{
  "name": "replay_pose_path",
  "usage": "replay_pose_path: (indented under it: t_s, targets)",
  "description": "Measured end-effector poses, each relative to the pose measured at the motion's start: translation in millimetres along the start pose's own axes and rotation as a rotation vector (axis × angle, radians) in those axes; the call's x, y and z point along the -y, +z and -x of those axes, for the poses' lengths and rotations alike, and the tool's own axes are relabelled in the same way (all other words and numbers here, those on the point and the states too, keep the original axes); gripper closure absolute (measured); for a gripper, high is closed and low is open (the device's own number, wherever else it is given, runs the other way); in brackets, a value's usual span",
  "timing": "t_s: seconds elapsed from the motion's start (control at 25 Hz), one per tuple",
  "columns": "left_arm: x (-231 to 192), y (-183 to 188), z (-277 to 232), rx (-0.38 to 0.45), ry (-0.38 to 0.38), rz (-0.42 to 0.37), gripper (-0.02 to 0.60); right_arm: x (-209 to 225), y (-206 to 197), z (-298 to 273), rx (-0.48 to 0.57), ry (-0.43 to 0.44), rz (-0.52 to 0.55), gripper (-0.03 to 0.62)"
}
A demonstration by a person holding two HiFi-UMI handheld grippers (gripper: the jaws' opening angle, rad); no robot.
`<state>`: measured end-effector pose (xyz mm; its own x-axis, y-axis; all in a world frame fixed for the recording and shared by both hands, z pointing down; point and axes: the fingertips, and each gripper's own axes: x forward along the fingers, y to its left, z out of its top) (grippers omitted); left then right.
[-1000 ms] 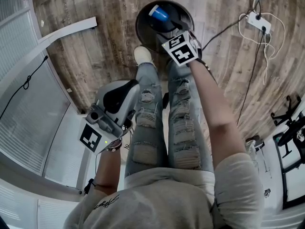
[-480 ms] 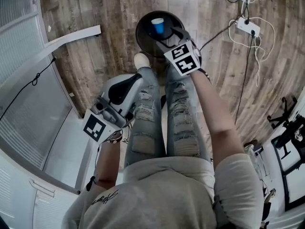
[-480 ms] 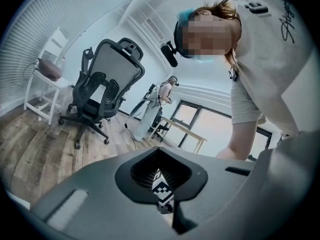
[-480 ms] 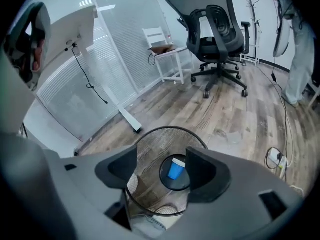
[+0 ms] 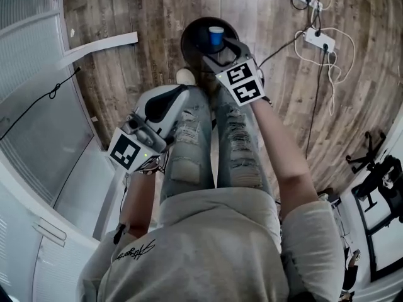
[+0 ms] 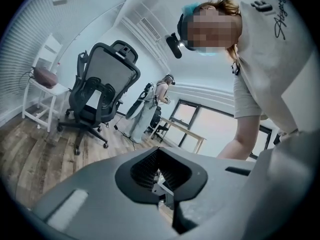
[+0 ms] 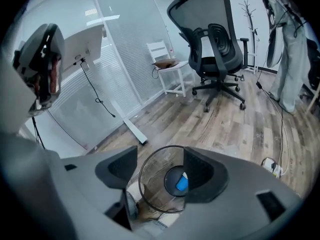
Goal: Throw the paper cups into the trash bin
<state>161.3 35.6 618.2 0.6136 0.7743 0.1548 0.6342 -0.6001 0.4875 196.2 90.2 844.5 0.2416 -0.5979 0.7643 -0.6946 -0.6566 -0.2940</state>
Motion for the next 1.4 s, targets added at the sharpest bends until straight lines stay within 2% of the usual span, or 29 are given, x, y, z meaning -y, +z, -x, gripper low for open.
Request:
replay_pose_path:
  t_s: [0.2,0.44,0.68,0.8,1.0,1.4]
  targets:
    - [12.0,21.2,1.4,0.021,0.003,0.000,0.578,-12.4,30.3,38.9,0.061,0.003,0.055,0.310]
    - [26.7,44.1,-3.3,0.010,0.007,-0.048,0.578,-23.4,74.2,85.6,0.153,0.023,0.083,0.312]
    - [39.9,66.7,-1.9,0.041,0.024,-0.037,0.578,-33.5,115.2,126.4,0.241,0.031,0.103,0.312]
    - [52.8,75.0,0.4,0.027,0.033,-0.071,0.578,-41.6,128.4,149.1,0.278,0.038,0.111,0.312]
    - [69.6,96.0,7.1,0.068,0.028,-0.076,0.578,-60.6,144.0,180.4,0.326,0.051,0.147,0.312]
    - [90.2,132.8,15.4,0.075,0.048,-0.161,0.578,-83.5,180.4,245.1,0.428,0.048,0.192,0.312]
